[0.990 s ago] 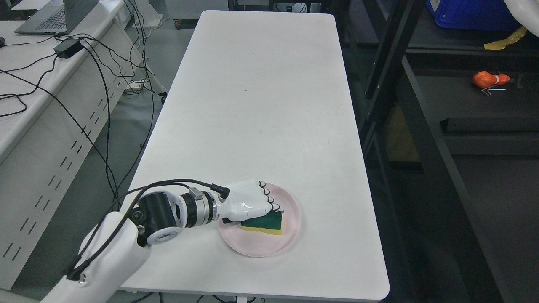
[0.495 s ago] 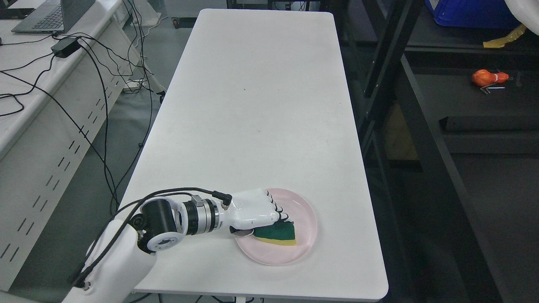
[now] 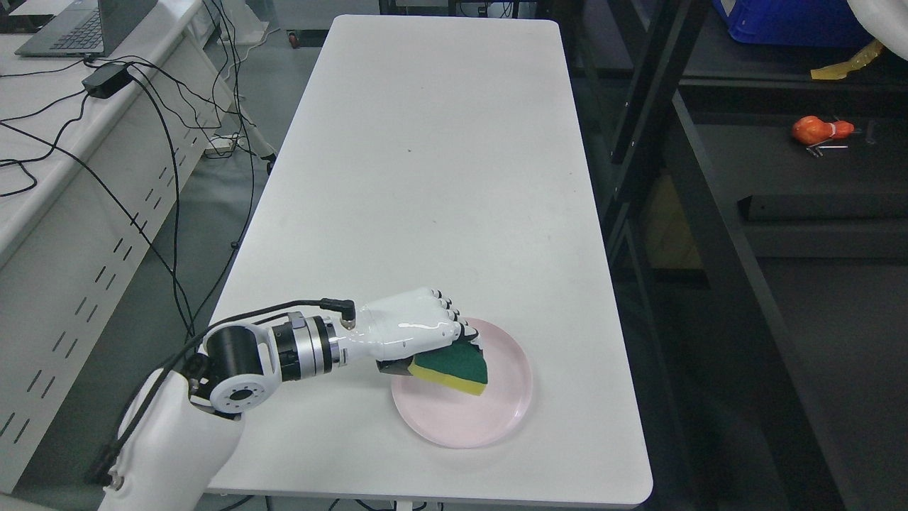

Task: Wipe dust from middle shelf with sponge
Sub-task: 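Close the left hand on the sponge and lift it off the plate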

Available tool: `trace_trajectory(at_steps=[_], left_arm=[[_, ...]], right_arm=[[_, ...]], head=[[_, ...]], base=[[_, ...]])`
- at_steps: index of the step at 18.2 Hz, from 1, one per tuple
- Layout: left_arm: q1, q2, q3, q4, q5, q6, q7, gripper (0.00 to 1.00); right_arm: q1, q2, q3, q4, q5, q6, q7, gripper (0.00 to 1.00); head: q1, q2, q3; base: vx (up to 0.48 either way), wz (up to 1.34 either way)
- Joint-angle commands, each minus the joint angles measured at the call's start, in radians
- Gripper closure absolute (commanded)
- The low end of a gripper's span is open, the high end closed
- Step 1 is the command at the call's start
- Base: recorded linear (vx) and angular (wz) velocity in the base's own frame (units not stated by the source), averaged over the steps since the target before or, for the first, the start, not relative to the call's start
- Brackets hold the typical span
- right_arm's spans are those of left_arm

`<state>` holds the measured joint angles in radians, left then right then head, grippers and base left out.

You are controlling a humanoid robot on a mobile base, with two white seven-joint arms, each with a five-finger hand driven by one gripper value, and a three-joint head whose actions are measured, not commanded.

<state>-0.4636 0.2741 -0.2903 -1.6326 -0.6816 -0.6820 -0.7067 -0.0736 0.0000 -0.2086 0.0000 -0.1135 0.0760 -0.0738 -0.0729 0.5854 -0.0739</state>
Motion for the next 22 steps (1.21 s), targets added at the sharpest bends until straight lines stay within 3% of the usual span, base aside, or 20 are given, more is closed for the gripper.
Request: trace_trajectory(at_steps=[1, 6, 12, 17, 22], left_arm=[[0.013, -0.044, 0.226, -0.027, 0.083, -0.047, -0.025, 1.0], [-0.033, -0.047, 0.244, -0.044, 0.157, -0.056, -0.027, 1.0], [-0.081, -0.104, 0.257, -0.072, 0.177, -0.103, -0.027, 1.0], [-0.072, -0.168, 0.255, -0.07, 0.175, -0.103, -0.025, 1.0], [-0.021, -0.167, 0.264, -0.067, 0.175, -0.103, -0.02, 1.0]], right_arm=[[0.0, -0.017, 0.001, -0.017, 0.0, 0.001, 0.0, 0.0], [0.0, -0.017, 0.0, -0.017, 0.0, 0.001, 0.0, 0.0], [0.0, -0.017, 0.0, -0.017, 0.0, 0.001, 0.0, 0.0], [0.0, -0.017, 0.0, -0.017, 0.0, 0.001, 0.0, 0.0], [0.0, -0.017, 0.0, -0.017, 0.0, 0.001, 0.0, 0.0]], head=[[0.0, 0.0, 0.0], [0.0, 0.0, 0.0], [0.0, 0.0, 0.0], [0.0, 0.0, 0.0], [0.0, 0.0, 0.0]], base=[[0.0, 0.0], [0.0, 0.0], [0.0, 0.0], [0.0, 0.0], [0.0, 0.0]])
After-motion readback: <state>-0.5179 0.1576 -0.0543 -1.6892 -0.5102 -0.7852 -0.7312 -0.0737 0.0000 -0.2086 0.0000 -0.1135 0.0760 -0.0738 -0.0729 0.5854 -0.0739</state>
